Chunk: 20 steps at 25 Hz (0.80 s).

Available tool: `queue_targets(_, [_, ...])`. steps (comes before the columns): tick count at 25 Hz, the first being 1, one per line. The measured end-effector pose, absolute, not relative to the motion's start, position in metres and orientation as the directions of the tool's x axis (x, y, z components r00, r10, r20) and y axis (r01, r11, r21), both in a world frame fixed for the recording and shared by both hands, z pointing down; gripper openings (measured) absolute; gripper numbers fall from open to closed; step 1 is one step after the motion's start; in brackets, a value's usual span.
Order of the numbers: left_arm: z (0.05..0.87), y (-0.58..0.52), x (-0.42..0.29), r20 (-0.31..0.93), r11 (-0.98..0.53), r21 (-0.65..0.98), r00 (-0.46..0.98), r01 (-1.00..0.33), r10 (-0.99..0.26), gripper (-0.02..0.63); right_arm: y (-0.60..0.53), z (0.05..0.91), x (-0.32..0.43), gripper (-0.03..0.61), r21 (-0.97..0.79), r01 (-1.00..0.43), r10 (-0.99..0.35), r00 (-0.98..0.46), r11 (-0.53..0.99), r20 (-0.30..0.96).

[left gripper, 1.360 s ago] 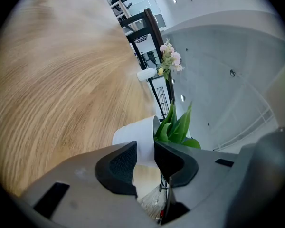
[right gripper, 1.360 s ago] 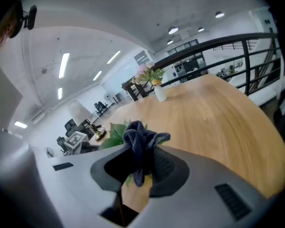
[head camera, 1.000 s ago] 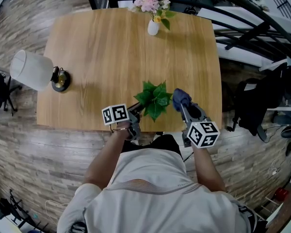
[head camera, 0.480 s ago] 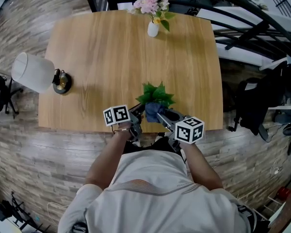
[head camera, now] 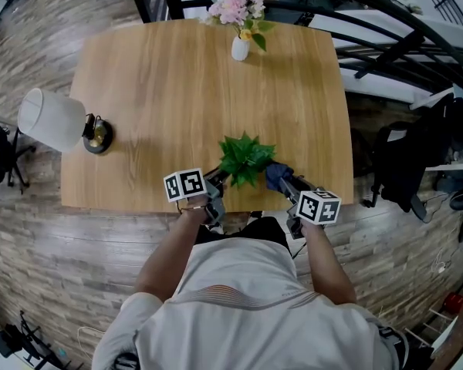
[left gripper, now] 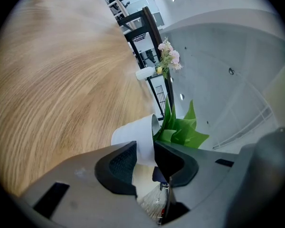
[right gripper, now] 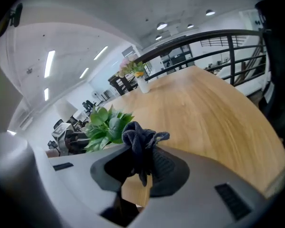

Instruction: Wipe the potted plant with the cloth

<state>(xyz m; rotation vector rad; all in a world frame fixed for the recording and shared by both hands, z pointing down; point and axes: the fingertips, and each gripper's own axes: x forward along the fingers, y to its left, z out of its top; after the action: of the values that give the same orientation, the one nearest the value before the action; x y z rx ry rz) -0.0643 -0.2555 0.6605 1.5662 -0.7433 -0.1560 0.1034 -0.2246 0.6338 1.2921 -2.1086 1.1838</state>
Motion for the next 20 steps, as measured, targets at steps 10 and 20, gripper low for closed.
queue_targets(10, [0.637,-0.25,-0.107,0.349,0.018,0.903,0.708,-0.429,-0.614,0.115,-0.252,0.565,0.152,0.133,-0.114,-0.964,-0.738,-0.258,0.241,0.623])
queue_targets(20, [0.499,-0.281,-0.186,0.307,-0.267,0.517,0.467,-0.813,-0.829,0.021,-0.278,0.433,0.118,0.132,-0.01,-0.962,-0.919,-0.264,0.273,0.294])
